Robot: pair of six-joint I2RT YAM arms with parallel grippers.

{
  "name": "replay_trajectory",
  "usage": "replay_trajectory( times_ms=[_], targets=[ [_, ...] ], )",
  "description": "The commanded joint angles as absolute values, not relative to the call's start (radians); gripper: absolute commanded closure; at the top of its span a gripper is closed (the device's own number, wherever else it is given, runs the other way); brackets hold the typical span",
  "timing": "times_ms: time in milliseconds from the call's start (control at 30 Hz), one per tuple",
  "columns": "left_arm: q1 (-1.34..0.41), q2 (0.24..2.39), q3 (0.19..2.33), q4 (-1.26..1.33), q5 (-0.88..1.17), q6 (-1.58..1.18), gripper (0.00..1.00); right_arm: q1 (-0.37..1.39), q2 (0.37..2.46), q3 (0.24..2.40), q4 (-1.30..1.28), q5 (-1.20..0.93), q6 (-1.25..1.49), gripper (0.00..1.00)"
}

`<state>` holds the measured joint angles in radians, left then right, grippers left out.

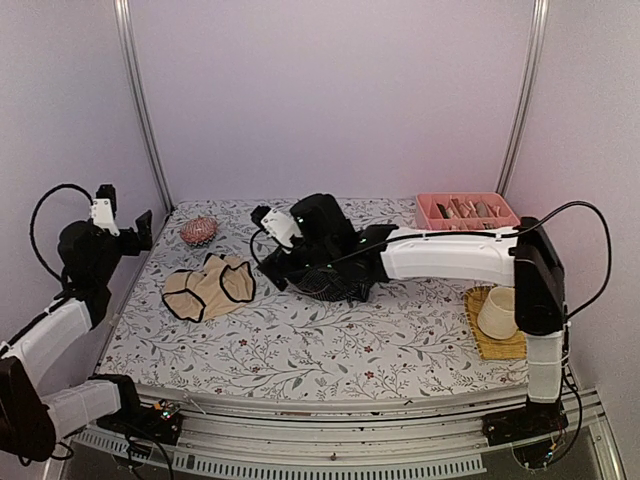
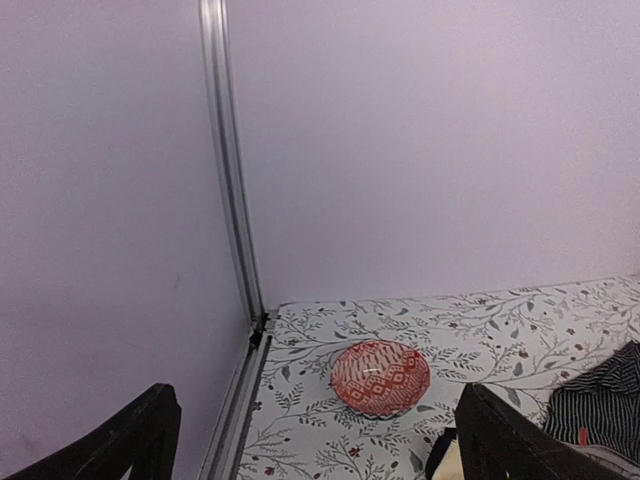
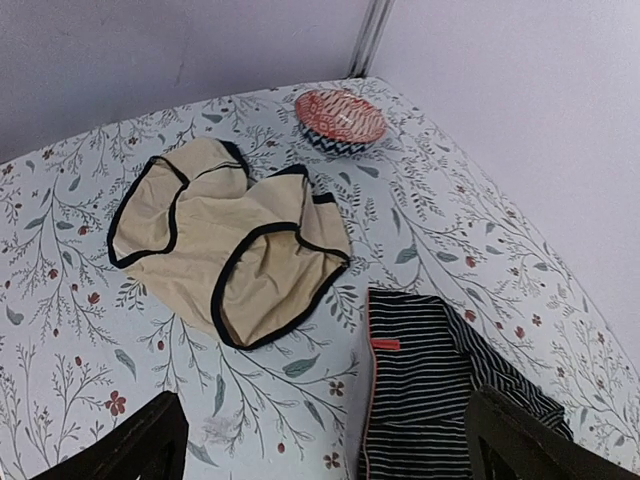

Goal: Roll the underwear
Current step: Put down the underwear at the center of the board, then move the underwear to the center of the board.

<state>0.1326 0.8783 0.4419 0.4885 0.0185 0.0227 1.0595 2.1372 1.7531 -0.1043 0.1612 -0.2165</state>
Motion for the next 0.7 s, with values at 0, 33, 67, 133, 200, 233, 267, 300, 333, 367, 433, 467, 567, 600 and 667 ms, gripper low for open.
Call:
replay_trajectory(
  times_ms=[0, 33, 67, 133, 200, 233, 267, 300, 333, 367, 433, 467, 567, 600, 667],
  targets=[
    [0.096, 0.962, 0.536, 0.372, 0.394, 0.085, 0.02, 1.008, 1.883, 1.564, -0.142, 0.238, -0.104, 0.01],
    [0.069, 0.975, 0.550, 0.361, 0.442, 0.112, 0.02, 1.000, 1.844, 1.509, -0.158, 0.247, -0.092, 0.01],
    [0.036, 0.986, 0.562, 0.347, 0.475, 0.145, 0.01, 0.992, 1.810, 1.457, -0.171, 0.253, -0.084, 0.01],
    [-0.060, 1.005, 0.594, 0.296, 0.498, 0.232, 0.02, 0.966, 1.745, 1.341, -0.199, 0.252, -0.057, 0.01],
    [-0.183, 1.032, 0.640, 0.227, 0.455, 0.326, 0.01, 0.922, 1.686, 1.253, -0.212, 0.235, -0.009, 0.01],
    [-0.242, 1.055, 0.663, 0.197, 0.439, 0.359, 0.01, 0.903, 1.660, 1.211, -0.212, 0.224, 0.022, 0.01],
    [-0.306, 1.081, 0.691, 0.170, 0.403, 0.380, 0.02, 0.887, 1.640, 1.174, -0.208, 0.215, 0.051, 0.01],
    [-0.364, 1.119, 0.722, 0.146, 0.384, 0.398, 0.01, 0.875, 1.627, 1.143, -0.205, 0.212, 0.063, 0.01],
    [-0.411, 1.160, 0.750, 0.120, 0.368, 0.408, 0.02, 0.868, 1.620, 1.119, -0.201, 0.213, 0.075, 0.01],
    [-0.458, 1.205, 0.781, 0.101, 0.352, 0.411, 0.01, 0.863, 1.619, 1.099, -0.197, 0.213, 0.088, 0.01],
    [-0.531, 1.306, 0.853, 0.065, 0.332, 0.408, 0.02, 0.858, 1.633, 1.074, -0.192, 0.205, 0.099, 0.01],
    [-0.564, 1.365, 0.890, 0.038, 0.327, 0.404, 0.02, 0.856, 1.651, 1.068, -0.191, 0.203, 0.109, 0.01],
    [-0.640, 1.536, 1.005, -0.019, 0.315, 0.382, 0.02, 0.844, 1.697, 1.068, -0.182, 0.206, 0.128, 0.01],
    [-0.656, 1.588, 1.040, -0.037, 0.312, 0.369, 0.02, 0.838, 1.711, 1.069, -0.166, 0.197, 0.132, 0.01],
    [-0.675, 1.689, 1.117, -0.079, 0.310, 0.333, 0.05, 0.821, 1.744, 1.077, -0.138, 0.146, 0.130, 0.00]
  ],
)
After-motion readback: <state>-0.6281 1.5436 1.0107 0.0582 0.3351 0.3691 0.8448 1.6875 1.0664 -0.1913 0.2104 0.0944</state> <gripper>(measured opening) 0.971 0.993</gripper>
